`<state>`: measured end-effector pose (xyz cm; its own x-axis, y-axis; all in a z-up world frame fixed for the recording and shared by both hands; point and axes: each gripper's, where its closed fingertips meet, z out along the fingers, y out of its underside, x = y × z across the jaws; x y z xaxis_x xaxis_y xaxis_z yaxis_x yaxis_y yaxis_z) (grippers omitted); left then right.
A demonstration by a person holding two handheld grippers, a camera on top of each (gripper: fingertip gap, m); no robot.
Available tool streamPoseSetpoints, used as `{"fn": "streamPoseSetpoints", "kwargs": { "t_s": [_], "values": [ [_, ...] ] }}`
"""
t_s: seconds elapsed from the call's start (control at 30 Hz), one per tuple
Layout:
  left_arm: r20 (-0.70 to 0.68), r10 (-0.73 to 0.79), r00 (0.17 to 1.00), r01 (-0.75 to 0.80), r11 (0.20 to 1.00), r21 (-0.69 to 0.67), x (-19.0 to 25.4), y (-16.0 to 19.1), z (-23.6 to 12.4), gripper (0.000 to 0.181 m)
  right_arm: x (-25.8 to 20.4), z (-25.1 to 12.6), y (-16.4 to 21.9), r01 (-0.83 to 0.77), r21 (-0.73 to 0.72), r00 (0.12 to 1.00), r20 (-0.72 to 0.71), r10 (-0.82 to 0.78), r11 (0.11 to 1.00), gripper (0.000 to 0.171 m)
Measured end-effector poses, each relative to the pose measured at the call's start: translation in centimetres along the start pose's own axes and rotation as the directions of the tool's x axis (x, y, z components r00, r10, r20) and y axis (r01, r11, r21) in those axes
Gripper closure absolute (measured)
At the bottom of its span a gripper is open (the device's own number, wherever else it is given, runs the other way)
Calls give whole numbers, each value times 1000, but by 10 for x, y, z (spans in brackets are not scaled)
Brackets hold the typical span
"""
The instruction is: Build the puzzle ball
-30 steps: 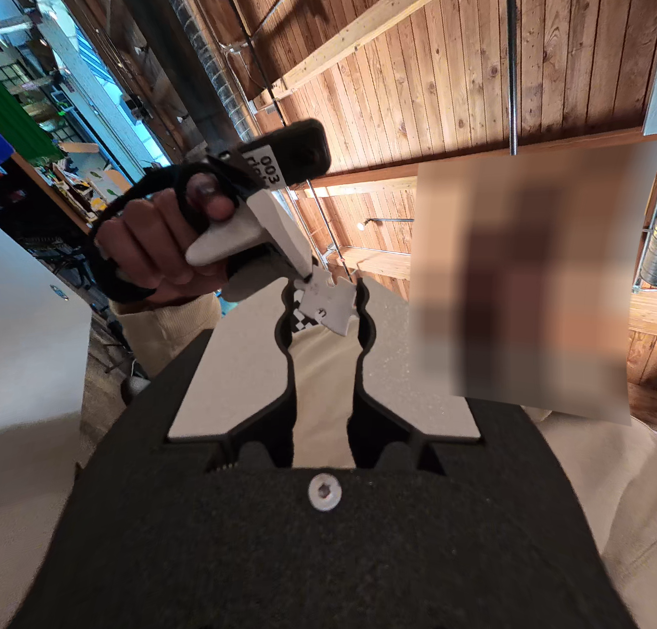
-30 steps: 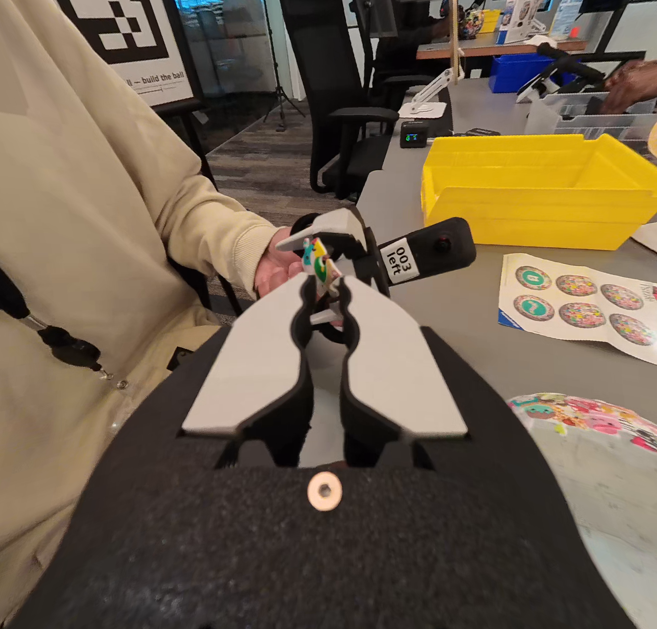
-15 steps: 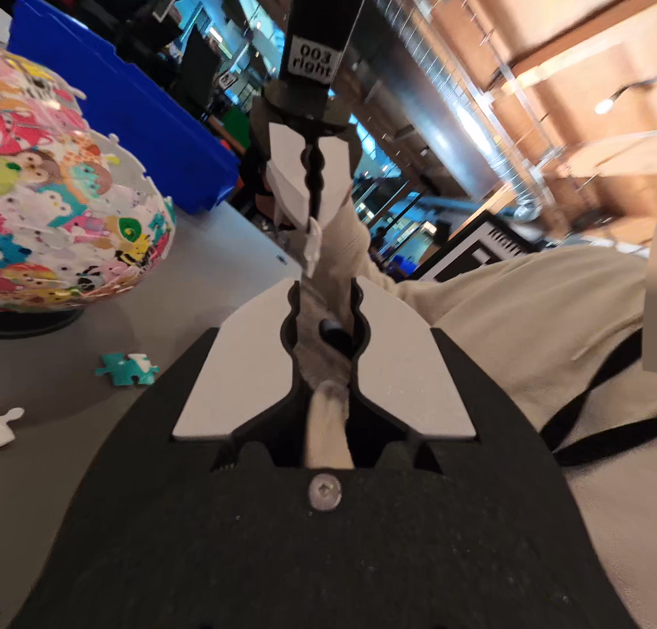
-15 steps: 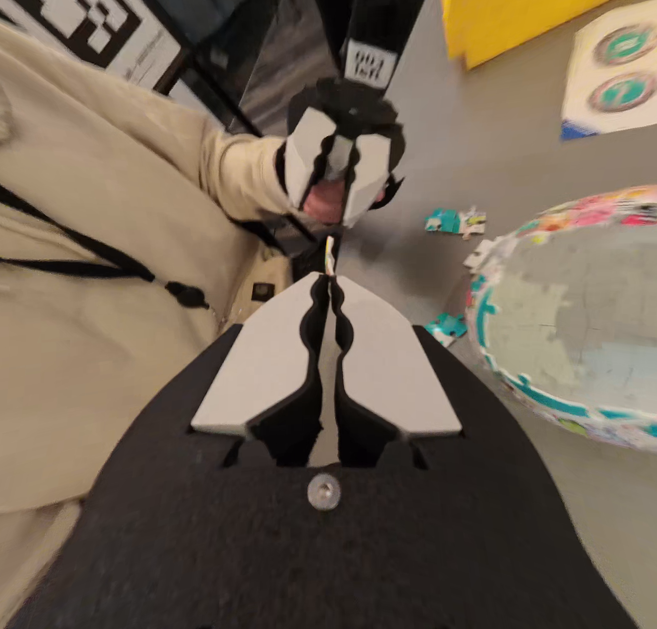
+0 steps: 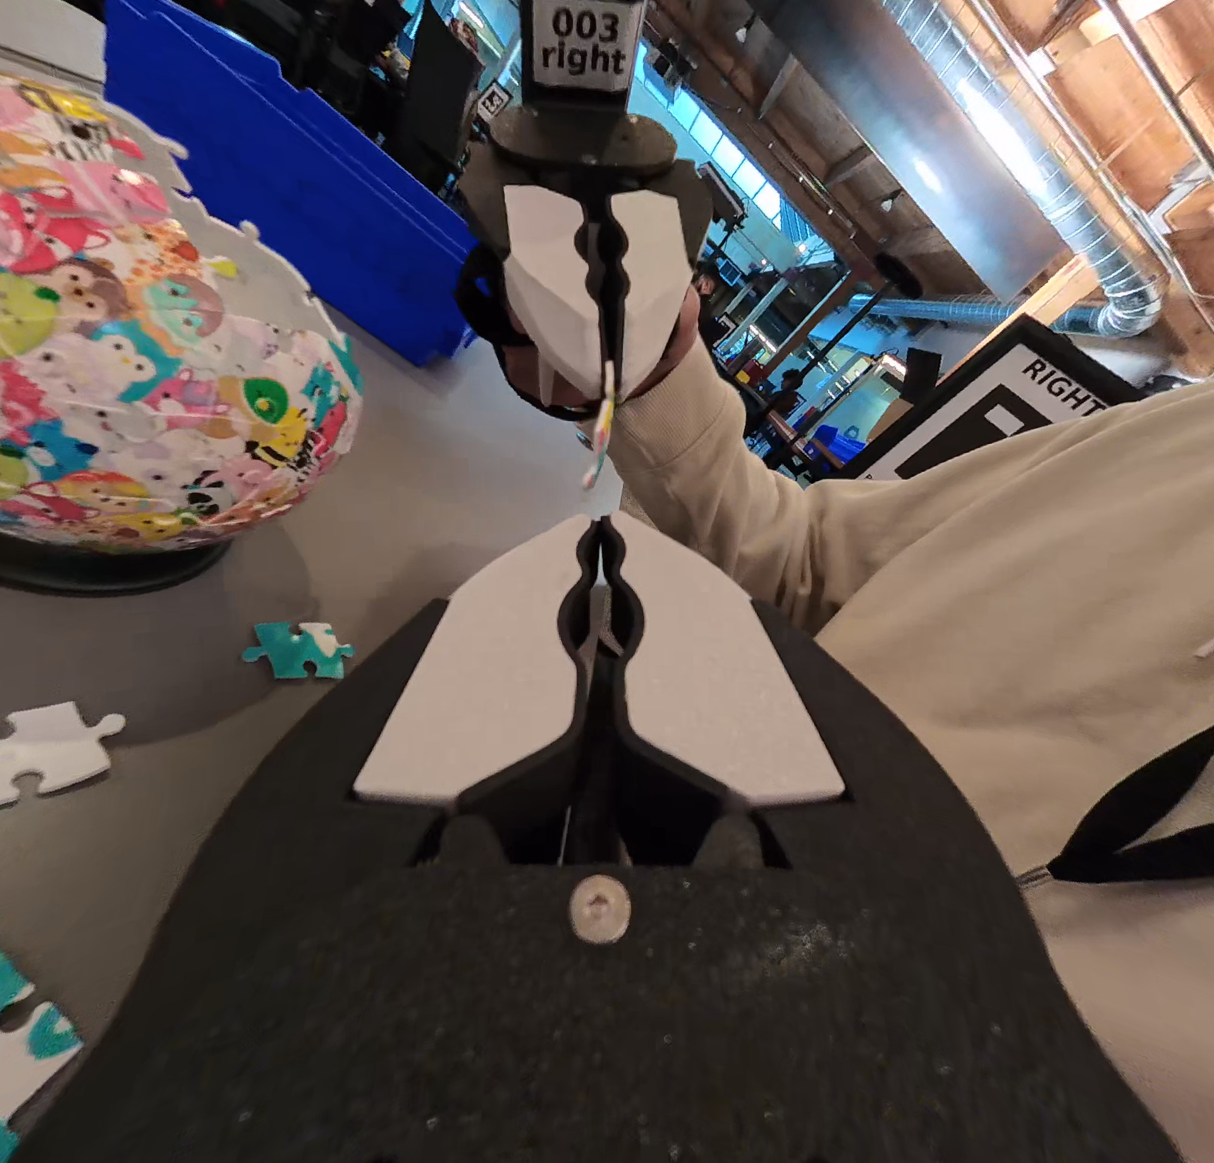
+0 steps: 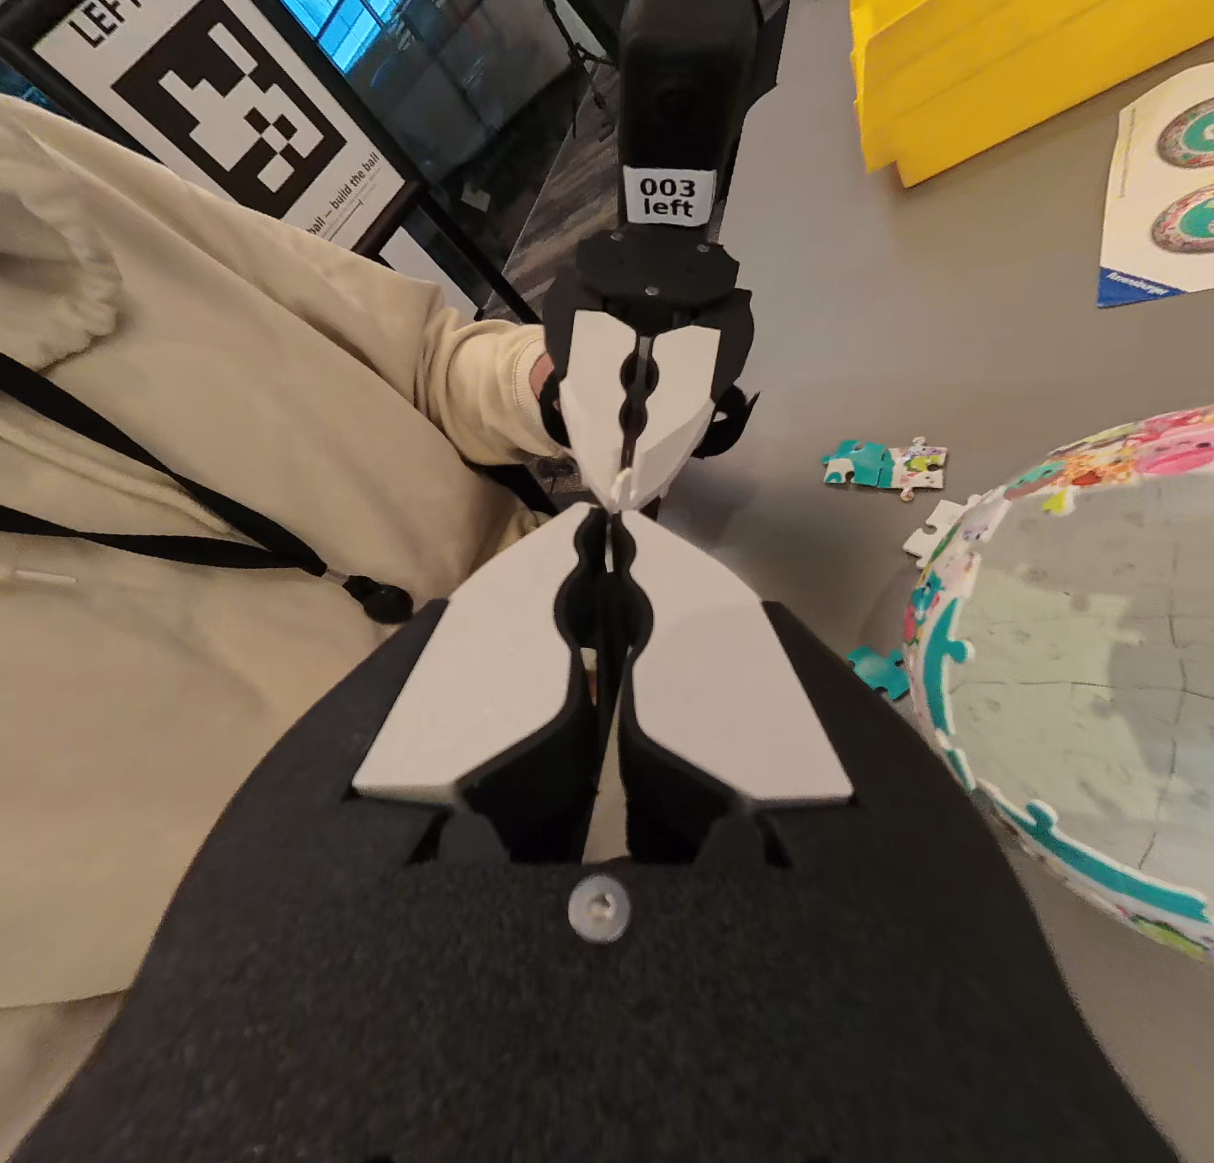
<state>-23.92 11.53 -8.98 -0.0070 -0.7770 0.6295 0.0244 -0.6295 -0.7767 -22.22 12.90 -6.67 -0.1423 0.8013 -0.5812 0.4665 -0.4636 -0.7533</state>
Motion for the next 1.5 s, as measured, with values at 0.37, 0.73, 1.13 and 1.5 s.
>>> {"fn": "streamPoseSetpoints", "kwargs": {
  "t_s": [0.37, 0.73, 1.13, 1.5],
  "values": [
    [-19, 14, 1000, -14, 1000, 6, 4, 0, 3, 179, 0, 13, 3, -42, 9, 996, 77, 41, 999, 170],
    [18, 36, 999, -36, 999, -29, 0, 3, 2, 168, 0, 20, 1, -54, 27, 995, 91, 52, 998, 170],
    [-90, -52, 995, 70, 975, 212, 8, -27, -18, 180, 5, 16, -13, 56, 322, 991, -136, -12, 945, 149],
    [-14, -19, 1000, 21, 995, 94, -3, -13, -14, 163, 7, 26, -5, 38, 267, 987, -159, 6, 963, 169]
  ]
}}
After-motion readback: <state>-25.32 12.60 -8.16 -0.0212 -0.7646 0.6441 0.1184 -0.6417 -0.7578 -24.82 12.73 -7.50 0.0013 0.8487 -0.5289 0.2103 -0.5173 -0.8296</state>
